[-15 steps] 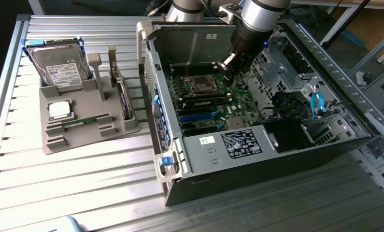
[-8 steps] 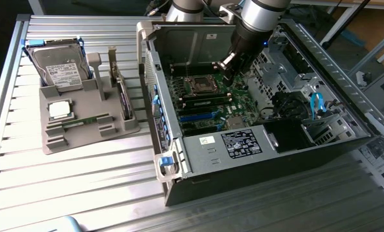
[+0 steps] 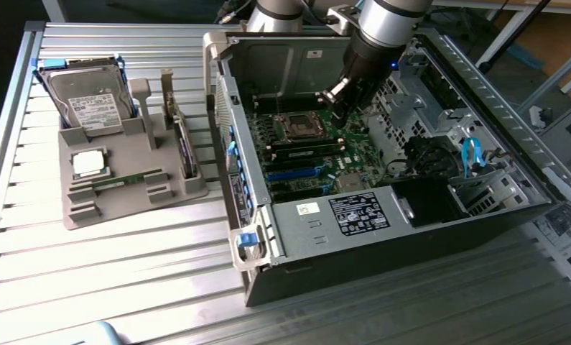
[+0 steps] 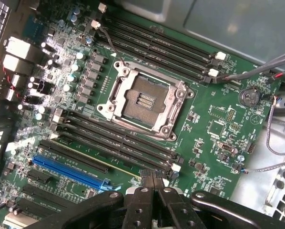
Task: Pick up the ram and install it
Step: 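Press down the ram until it locks into place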
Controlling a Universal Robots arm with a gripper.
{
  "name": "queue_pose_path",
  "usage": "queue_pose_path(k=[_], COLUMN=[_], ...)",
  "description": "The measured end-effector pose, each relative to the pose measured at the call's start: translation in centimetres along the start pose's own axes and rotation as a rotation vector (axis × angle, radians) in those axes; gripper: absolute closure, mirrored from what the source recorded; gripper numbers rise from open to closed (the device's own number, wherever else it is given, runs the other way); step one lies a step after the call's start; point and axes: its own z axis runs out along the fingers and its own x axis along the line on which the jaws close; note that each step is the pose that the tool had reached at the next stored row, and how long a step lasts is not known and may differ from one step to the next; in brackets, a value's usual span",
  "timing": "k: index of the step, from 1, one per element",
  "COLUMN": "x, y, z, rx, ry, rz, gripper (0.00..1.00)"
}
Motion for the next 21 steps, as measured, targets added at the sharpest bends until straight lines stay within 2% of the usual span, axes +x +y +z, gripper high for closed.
queue_pose_path(k=[21], x=[0.0], y=[0.0], z=[0.0], rx=[-0.002], ry=[-0.0008], rz=[0.091], gripper=[0.89])
